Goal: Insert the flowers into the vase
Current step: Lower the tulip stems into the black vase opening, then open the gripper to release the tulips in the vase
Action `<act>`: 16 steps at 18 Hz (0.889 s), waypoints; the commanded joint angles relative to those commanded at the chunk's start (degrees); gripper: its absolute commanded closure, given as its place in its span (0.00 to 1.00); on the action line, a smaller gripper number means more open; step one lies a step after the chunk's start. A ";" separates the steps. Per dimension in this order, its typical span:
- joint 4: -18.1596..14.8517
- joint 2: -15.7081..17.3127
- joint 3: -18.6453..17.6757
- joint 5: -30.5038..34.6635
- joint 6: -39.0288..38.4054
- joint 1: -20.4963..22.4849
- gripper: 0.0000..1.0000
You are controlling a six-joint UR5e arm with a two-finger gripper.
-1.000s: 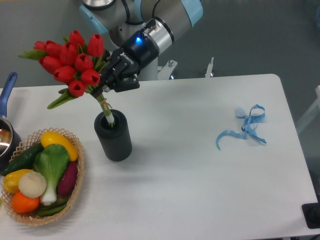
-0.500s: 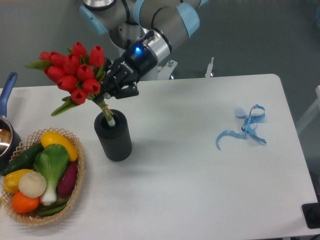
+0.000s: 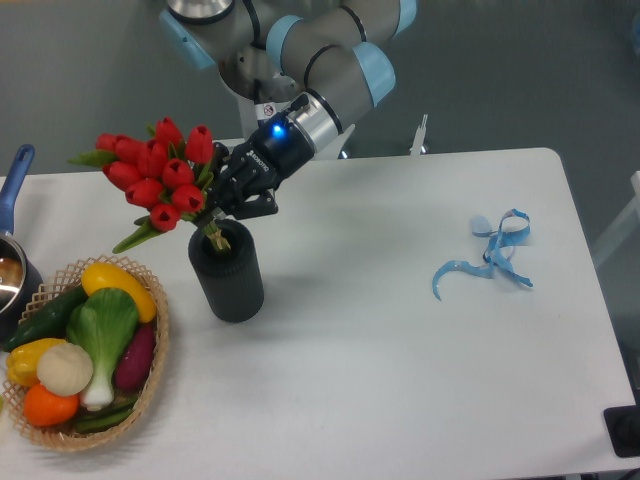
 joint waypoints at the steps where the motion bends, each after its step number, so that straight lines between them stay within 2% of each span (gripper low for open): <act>1: 0.00 -0.18 -0.27 0.09 0.62 0.00 0.79; 5: 0.09 -2.37 -0.36 0.18 0.98 0.00 0.57; 8: 0.00 -2.55 -0.44 0.26 0.89 0.18 0.31; 10: 0.00 -2.55 -0.97 0.26 0.80 0.62 0.00; 16: 0.00 -2.46 -1.06 0.26 0.89 2.99 0.00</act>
